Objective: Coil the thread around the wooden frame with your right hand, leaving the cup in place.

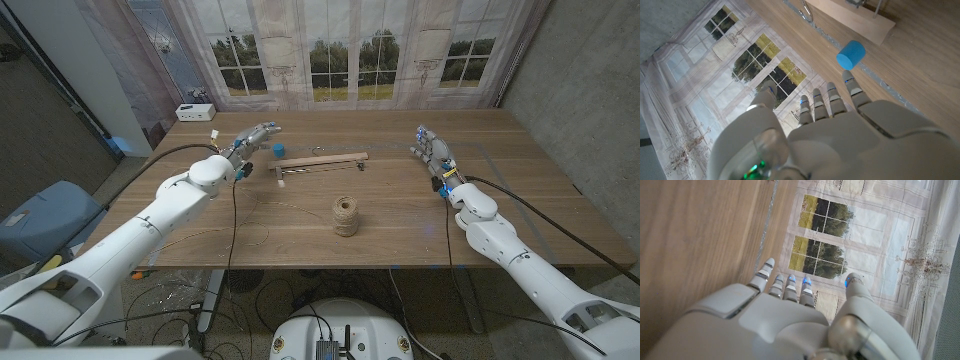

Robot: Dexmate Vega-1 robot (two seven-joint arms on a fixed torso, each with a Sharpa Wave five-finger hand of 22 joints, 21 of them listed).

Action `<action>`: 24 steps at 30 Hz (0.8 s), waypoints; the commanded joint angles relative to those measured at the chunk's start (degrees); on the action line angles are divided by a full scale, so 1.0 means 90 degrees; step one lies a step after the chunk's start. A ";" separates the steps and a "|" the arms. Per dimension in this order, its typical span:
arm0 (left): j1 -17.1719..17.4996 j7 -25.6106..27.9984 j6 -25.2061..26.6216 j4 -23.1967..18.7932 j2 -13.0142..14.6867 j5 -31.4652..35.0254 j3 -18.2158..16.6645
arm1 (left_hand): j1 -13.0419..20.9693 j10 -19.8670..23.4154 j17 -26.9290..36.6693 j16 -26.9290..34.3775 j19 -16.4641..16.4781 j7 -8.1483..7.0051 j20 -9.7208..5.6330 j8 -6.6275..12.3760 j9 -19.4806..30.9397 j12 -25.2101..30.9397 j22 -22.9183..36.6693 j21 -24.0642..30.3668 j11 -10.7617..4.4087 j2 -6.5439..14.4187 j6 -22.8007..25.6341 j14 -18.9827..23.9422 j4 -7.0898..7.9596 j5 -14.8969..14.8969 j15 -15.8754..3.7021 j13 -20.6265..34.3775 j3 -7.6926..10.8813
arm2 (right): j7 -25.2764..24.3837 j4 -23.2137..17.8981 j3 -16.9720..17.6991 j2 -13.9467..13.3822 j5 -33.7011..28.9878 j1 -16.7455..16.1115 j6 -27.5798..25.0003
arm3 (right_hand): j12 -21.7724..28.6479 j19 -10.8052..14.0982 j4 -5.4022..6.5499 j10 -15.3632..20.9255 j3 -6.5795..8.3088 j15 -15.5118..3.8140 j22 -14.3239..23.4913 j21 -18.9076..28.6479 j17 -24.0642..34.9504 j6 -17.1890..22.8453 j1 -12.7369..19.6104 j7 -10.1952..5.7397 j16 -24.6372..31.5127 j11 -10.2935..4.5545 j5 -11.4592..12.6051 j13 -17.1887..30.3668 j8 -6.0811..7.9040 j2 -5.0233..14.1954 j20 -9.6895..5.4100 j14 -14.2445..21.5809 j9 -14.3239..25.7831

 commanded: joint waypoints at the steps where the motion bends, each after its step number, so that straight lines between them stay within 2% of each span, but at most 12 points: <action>1: -0.0586 -0.0387 0.1275 -0.0624 0.0522 0.0624 0.0416 | 0.0189 0.0182 0.0032 0.0064 0.0108 -0.0002 -0.0014 0.0029 0.0022 0.0054 0.0014 0.0017 -0.0047 -0.0012 0.0147 0.0175 -0.0025 0.0032 -0.0030 0.0030 0.0067 | 0.0026 0.0090 0.0019 0.0051 0.0035 -0.0036 0.0115 | 0.0029 0.0059 -0.0010 0.0045 0.0005 0.0054 0.0034 0.0047 0.0026 0.0083 0.0045 0.0013 0.0045 0.0039 -0.0001 0.0016 0.0025 -0.0013 0.0017 -0.0018 0.0016; 9: -0.1344 -0.1377 0.2093 -0.0783 0.0781 0.1118 0.0986 | 0.0496 0.0284 0.0036 0.0012 0.0156 0.0067 -0.0038 0.0044 0.0027 0.0032 0.0016 -0.0008 -0.0069 0.0007 0.0365 0.0230 -0.0049 0.0031 -0.0103 0.0034 0.0147 | 0.0063 0.0149 0.0040 0.0077 0.0075 -0.0068 0.0182 | 0.0034 0.0054 -0.0009 0.0064 -0.0001 0.0054 0.0035 0.0046 0.0028 0.0086 0.0043 0.0014 0.0049 0.0085 -0.0004 0.0016 0.0025 -0.0012 0.0024 -0.0010 0.0017; 16: -0.1909 -0.1982 0.2579 -0.0853 0.0815 0.1707 0.1485 | 0.0707 0.0313 0.0036 -0.0025 0.0199 0.0109 -0.0094 0.0030 0.0030 0.0008 0.0014 -0.0018 -0.0095 0.0009 0.0416 0.0221 -0.0066 0.0017 -0.0118 0.0036 0.0192 | 0.0074 0.0179 0.0068 0.0091 0.0105 -0.0111 0.0243 | 0.0042 0.0052 -0.0008 0.0093 -0.0008 0.0055 0.0035 0.0046 0.0030 0.0100 0.0039 0.0010 0.0059 0.0086 -0.0007 0.0017 0.0029 -0.0018 0.0026 0.0012 0.0017; 19: -0.2111 -0.2170 0.2756 -0.0891 0.0811 0.1983 0.1675 | 0.0891 0.0461 0.0035 -0.0015 0.0264 0.0102 -0.0098 0.0067 0.0032 0.0035 0.0013 -0.0017 -0.0121 -0.0005 0.0585 0.0313 -0.0077 0.0002 -0.0160 0.0036 0.0222 | 0.0088 0.0197 0.0075 0.0096 0.0117 -0.0125 0.0267 | 0.0044 0.0052 -0.0008 0.0099 -0.0010 0.0055 0.0035 0.0046 0.0031 0.0101 0.0038 0.0014 0.0059 0.0092 -0.0007 0.0017 0.0029 -0.0019 0.0025 0.0012 0.0017; 24: -0.2325 -0.2341 0.2984 -0.0966 0.0783 0.2370 0.1882 | 0.1359 0.0921 0.0036 0.0030 0.0407 0.0129 0.0009 0.0114 0.0036 0.0117 0.0016 -0.0019 -0.0247 -0.0108 0.0966 0.0625 -0.0073 -0.0035 -0.0222 0.0035 0.0236 | 0.0124 0.0230 0.0086 0.0106 0.0142 -0.0141 0.0305 | 0.0052 0.0049 -0.0007 0.0123 -0.0013 0.0055 0.0035 0.0045 0.0032 0.0105 0.0037 0.0011 0.0063 0.0109 -0.0008 0.0018 0.0030 -0.0019 0.0031 0.0023 0.0017</action>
